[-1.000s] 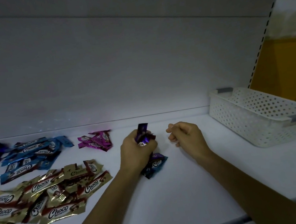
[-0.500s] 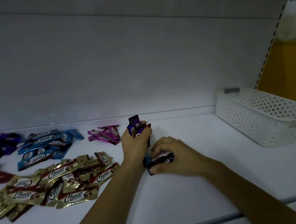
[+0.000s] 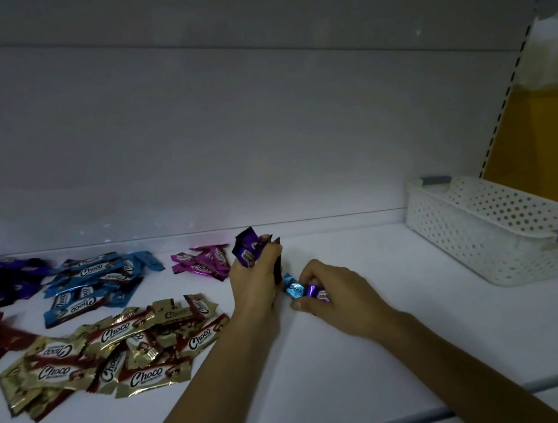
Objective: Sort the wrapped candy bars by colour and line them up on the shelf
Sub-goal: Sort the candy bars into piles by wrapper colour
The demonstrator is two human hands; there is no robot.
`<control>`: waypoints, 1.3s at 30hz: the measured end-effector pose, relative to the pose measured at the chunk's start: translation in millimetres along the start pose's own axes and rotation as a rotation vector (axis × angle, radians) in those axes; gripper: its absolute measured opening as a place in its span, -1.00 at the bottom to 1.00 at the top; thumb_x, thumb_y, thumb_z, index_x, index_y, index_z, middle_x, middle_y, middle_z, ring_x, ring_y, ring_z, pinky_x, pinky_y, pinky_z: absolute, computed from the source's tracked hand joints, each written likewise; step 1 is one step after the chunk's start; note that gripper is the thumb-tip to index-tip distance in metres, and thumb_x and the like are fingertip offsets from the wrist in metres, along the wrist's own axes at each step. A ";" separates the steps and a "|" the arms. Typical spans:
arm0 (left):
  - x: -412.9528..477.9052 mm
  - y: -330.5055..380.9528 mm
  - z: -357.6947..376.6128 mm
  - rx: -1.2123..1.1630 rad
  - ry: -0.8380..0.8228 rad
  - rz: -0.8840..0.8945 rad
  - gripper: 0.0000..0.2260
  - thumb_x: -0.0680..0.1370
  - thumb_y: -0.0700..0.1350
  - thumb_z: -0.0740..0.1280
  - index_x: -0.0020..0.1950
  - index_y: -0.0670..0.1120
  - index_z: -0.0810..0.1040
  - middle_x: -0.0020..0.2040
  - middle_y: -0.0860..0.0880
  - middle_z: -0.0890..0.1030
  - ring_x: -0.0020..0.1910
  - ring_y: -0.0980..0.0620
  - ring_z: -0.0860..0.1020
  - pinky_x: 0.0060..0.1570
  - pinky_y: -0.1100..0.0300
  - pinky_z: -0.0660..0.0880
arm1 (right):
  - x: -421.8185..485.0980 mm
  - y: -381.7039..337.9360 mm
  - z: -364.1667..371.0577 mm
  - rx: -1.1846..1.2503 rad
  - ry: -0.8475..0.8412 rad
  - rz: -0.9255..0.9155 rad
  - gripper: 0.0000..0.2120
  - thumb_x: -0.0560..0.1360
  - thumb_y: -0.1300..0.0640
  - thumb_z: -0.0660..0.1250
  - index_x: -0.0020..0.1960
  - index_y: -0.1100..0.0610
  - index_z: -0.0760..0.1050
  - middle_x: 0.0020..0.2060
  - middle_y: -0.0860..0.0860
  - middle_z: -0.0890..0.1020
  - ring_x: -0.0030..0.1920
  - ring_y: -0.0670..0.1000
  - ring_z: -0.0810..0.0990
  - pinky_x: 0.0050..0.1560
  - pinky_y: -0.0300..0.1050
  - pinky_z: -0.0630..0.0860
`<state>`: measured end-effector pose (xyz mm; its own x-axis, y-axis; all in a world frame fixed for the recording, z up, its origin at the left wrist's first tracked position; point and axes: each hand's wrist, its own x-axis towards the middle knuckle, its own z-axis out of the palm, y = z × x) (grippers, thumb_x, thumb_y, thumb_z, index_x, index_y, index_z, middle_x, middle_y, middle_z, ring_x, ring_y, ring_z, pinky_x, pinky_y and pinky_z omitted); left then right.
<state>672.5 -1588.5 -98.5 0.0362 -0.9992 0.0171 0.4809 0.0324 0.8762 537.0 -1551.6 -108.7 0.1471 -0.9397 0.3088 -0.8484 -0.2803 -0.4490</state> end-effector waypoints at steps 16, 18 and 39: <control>-12.9 9.0 4.2 0.021 -0.224 -0.172 -0.59 0.31 0.13 0.49 -0.06 -0.15 0.54 -0.39 -0.04 0.54 -0.50 0.09 0.44 -0.54 0.28 0.35 | 25.7 -32.8 -8.9 0.474 0.245 0.004 -0.87 0.55 0.23 0.29 -0.11 0.15 0.60 -0.25 -0.01 0.65 -0.21 -0.09 0.61 -0.19 -0.20 0.54; -13.5 14.3 6.9 -0.058 -0.155 -0.220 -0.62 0.42 0.07 0.44 0.03 -0.21 0.54 -0.35 -0.07 0.54 -0.47 0.08 0.46 -0.54 0.28 0.37 | 30.8 -40.0 -8.5 0.349 0.264 -0.006 -0.86 0.55 0.22 0.27 -0.09 0.14 0.60 -0.22 0.02 0.61 -0.20 -0.06 0.58 -0.16 -0.17 0.54; -4.1 100.7 -67.3 -0.287 0.127 -0.063 -0.73 0.54 0.05 0.36 0.08 -0.13 0.58 -0.12 -0.08 0.70 -0.20 0.04 0.68 -0.33 0.20 0.56 | 125.9 -200.5 33.4 0.998 0.427 0.233 -0.87 0.50 0.19 0.37 -0.22 0.07 0.54 -0.29 -0.08 0.60 -0.24 -0.11 0.57 -0.14 -0.27 0.52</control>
<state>779.7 -1579.6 -42.7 0.0989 -0.9891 -0.1091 0.7127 -0.0061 0.7014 742.5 -1620.3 -7.8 -0.3127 -0.8992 0.3060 -0.0136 -0.3179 -0.9480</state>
